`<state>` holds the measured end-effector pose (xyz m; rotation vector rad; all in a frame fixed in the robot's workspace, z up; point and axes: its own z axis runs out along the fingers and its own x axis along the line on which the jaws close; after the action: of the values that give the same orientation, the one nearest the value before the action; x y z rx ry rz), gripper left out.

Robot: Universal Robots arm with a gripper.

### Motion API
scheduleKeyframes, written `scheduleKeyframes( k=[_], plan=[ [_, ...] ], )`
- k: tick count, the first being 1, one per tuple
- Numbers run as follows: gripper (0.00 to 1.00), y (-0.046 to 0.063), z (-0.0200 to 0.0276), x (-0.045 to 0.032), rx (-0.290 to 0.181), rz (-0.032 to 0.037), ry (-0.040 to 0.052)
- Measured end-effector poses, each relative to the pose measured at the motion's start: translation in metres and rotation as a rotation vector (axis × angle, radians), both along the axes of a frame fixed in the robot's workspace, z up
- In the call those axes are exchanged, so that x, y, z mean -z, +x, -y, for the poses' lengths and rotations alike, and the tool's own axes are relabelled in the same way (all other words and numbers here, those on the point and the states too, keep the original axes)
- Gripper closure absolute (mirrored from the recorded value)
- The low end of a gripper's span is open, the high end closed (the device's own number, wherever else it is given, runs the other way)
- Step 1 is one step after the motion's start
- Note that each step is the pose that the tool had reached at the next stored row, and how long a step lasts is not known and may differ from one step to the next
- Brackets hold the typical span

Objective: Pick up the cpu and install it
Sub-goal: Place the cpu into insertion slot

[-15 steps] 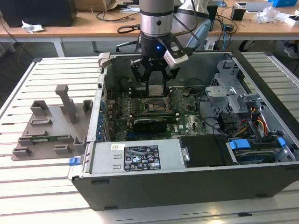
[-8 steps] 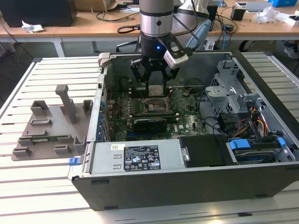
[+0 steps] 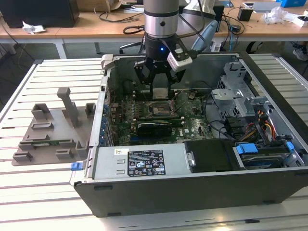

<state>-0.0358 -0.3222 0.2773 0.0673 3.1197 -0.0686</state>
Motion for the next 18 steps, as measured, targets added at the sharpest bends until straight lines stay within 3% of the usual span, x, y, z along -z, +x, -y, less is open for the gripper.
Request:
scheduleKeyframes(
  k=[7,10,18],
  plan=[
    [0.46,0.0,0.0,0.0,0.079,0.0,-0.0007],
    [0.46,0.0,0.0,0.0001,0.172,-0.0001,-0.0018],
    [0.46,0.0,0.0,0.0002,0.295,0.0002,-0.0048]
  ],
)
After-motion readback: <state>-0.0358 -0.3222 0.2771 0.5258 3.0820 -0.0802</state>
